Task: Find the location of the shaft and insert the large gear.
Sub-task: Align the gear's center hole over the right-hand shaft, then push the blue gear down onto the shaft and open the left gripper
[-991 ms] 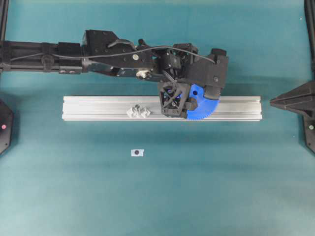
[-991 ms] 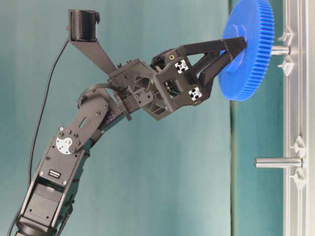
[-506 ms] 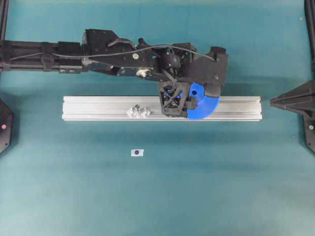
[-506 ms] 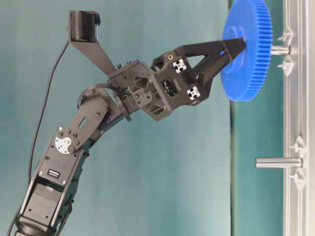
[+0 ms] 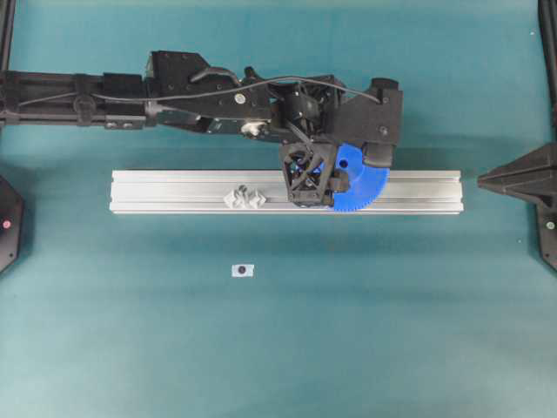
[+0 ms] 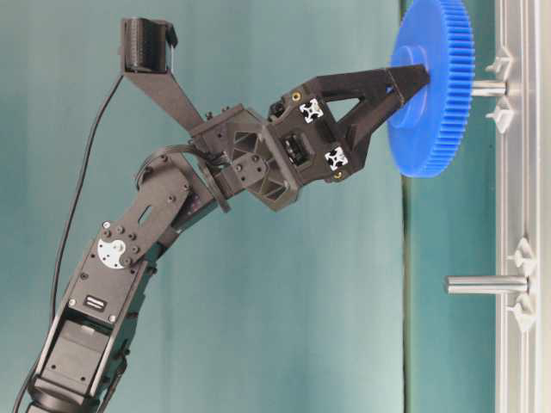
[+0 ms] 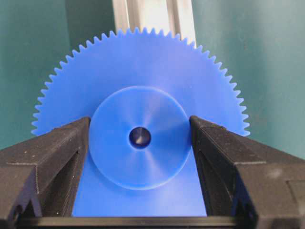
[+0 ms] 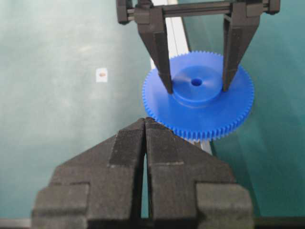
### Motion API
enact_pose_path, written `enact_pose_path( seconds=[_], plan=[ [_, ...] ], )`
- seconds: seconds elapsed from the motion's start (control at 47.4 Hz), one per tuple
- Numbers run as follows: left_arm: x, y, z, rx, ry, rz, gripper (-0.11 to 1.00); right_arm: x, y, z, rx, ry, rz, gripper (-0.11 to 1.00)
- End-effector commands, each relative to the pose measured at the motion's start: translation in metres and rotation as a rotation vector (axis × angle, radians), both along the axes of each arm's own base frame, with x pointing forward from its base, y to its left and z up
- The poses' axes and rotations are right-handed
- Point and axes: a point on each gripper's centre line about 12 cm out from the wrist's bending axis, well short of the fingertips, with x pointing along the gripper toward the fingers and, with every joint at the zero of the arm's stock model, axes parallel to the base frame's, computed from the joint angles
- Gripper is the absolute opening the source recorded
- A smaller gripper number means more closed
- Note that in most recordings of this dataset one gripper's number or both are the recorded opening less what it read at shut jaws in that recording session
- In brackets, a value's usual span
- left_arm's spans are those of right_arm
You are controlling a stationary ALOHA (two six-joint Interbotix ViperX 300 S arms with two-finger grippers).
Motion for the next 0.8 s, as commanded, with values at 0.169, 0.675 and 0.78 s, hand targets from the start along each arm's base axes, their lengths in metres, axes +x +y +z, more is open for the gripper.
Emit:
enact_pose_path(
  seconds=[0.169,0.675,0.78],
  plan=[
    [0.004,0.005,0.023,0.012,-0.056,0.007,0.93,0.002,-0.001,0.004,0.007,-0.011,-0.006,0.02],
    [0.012,-0.008,0.024,0.007,-0.046,-0.015,0.92,0.001,-0.001,0.004,0.007,-0.013,-0.006,0.02],
    [0.011,-0.008,0.027,0.007,-0.050,-0.015,0.92,0.002,-0.001,0.004,0.007,-0.011,-0.006,0.02]
  ],
)
